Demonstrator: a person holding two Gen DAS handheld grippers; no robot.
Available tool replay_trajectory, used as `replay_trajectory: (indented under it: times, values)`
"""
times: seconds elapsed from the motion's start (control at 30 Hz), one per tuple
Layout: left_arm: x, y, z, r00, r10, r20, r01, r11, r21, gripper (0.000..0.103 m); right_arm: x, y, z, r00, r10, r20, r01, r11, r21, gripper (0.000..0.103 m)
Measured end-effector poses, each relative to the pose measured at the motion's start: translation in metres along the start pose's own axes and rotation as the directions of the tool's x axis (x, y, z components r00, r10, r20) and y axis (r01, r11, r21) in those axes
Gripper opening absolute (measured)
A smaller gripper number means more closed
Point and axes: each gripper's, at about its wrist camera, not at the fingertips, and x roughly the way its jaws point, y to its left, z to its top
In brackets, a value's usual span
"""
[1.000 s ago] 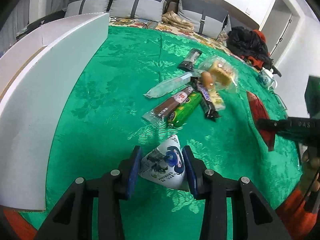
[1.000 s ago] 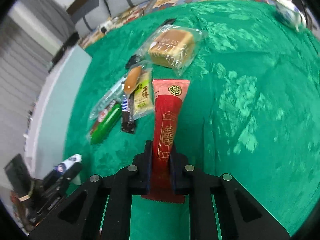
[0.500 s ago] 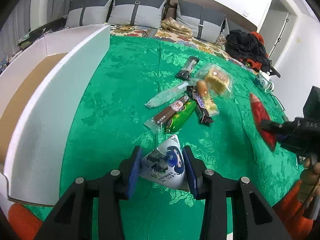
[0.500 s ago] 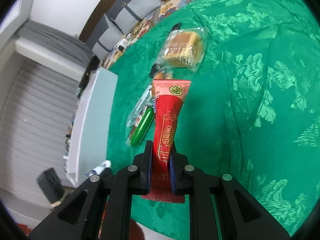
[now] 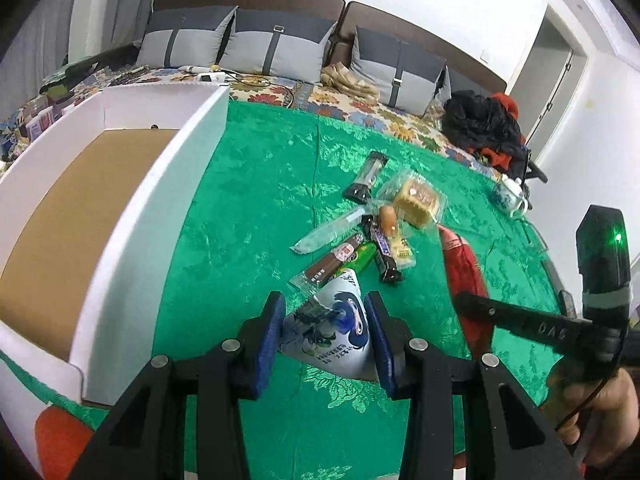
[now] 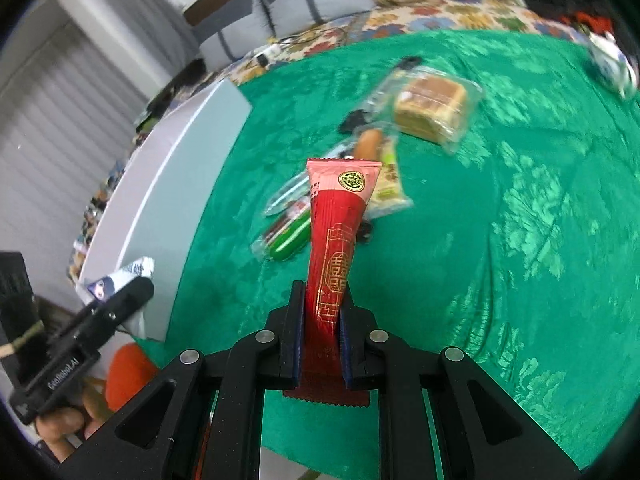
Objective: Organize snacks
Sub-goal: 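Carry the white pouch with left tool while right tool carries the red snack to the box, then open left tool over the box while right tool releases the red snack inside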
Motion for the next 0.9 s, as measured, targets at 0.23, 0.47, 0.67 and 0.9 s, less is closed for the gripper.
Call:
replay_trajectory:
  times: [0.23, 0.47, 0.67, 0.9]
  values:
    - [-0.032, 0.015, 0.013, 0.998, -0.033, 0.043, 0.036, 0.997, -0.062, 0.040, -0.008, 0.030, 0.005, 0.999, 0.029, 0.022, -0.028, 0.997, -0.066, 0.015]
    - [-0.081, 0.058, 0.043, 0.991, 0.013, 0.130, 0.005, 0.991, -0.131, 0.040, -0.016, 0.066, 0.017, 0.997, 0.077, 0.032, -0.072, 0.989, -0.129, 0.015]
    - [-0.109, 0.133, 0.060, 0.971, 0.176, 0.161, -0.140, 0.967, -0.214, 0.040, -0.019, 0.128, 0.045, 0.987, 0.157, 0.039, -0.144, 0.964, -0.222, 0.015]
    - [-0.099, 0.199, 0.061, 0.941, 0.331, 0.077, -0.308, 0.926, -0.218, 0.040, 0.007, 0.237, 0.066, 0.964, 0.267, -0.001, -0.248, 0.894, -0.372, 0.015]
